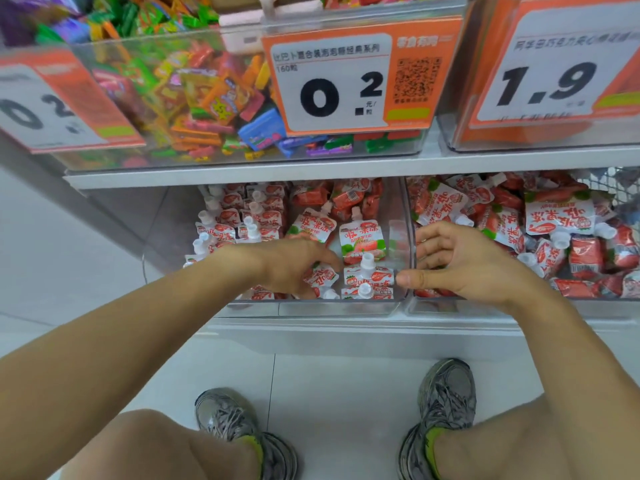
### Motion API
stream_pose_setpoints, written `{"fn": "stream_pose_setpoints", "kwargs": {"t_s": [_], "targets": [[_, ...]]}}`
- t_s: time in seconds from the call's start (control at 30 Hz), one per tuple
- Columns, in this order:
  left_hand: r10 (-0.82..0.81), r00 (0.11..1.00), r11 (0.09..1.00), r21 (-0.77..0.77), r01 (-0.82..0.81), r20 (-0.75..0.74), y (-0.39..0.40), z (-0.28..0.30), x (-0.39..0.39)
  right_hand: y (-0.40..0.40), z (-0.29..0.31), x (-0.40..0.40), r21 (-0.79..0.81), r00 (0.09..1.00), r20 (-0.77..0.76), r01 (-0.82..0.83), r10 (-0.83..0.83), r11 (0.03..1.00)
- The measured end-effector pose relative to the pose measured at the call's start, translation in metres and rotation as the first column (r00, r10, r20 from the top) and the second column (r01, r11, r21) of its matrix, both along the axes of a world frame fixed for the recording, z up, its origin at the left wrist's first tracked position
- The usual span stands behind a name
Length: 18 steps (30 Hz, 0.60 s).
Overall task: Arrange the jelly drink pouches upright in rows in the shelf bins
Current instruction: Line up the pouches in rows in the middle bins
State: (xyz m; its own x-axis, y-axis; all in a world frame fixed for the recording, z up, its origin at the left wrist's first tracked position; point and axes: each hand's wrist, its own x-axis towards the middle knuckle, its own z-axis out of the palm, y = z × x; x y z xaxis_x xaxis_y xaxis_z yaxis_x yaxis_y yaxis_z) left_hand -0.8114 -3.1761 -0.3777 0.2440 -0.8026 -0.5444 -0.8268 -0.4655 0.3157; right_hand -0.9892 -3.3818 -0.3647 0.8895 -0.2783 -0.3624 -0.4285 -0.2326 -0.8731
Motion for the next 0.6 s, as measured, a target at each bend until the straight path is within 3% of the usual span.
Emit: {"fn": "stream_pose_setpoints", "kwargs": {"t_s": [0.13, 0.2, 0.27, 0.33, 0.43, 0.53, 0.6], "targets": [[0.075, 0.996, 0.989, -0.135, -0.067, 0.053, 0.004, 0.006, 0.010, 0.000, -0.001, -0.001, 0.002, 1.000, 0.010, -0.008, 0.008, 1.000], [0.186, 0.980, 0.948, -0.277, -0.159, 0.075, 0.015, 0.013, 0.011, -0.001, -0.001, -0.002, -0.031, 1.000, -0.006, -0.018, 0.018, 0.999], [0.347, 0.937, 0.838, -0.457, -0.298, 0.025, 0.028, 0.017, 0.007, 0.001, 0.000, -0.003, -0.147, 0.999, 0.051, 0.014, -0.006, 0.989], [0.496, 0.862, 0.661, -0.597, -0.455, -0.107, 0.035, 0.018, -0.003, 0.007, 0.005, -0.004, -0.293, 0.964, 0.258, 0.138, -0.061, 0.946], [0.595, 0.746, 0.407, -0.687, -0.601, -0.300, 0.034, 0.019, -0.023, 0.033, 0.012, -0.002, -0.447, 0.819, 0.572, 0.270, 0.041, 0.853], [0.581, 0.709, 0.269, -0.728, -0.631, -0.400, 0.022, 0.016, -0.046, 0.062, 0.006, 0.014, -0.641, 0.821, 0.517, 0.183, 0.244, 0.745], [0.568, 0.717, 0.263, -0.737, -0.623, -0.403, 0.018, 0.011, -0.052, 0.071, -0.004, 0.028, -0.731, 0.824, 0.459, 0.139, 0.332, 0.668]]}}
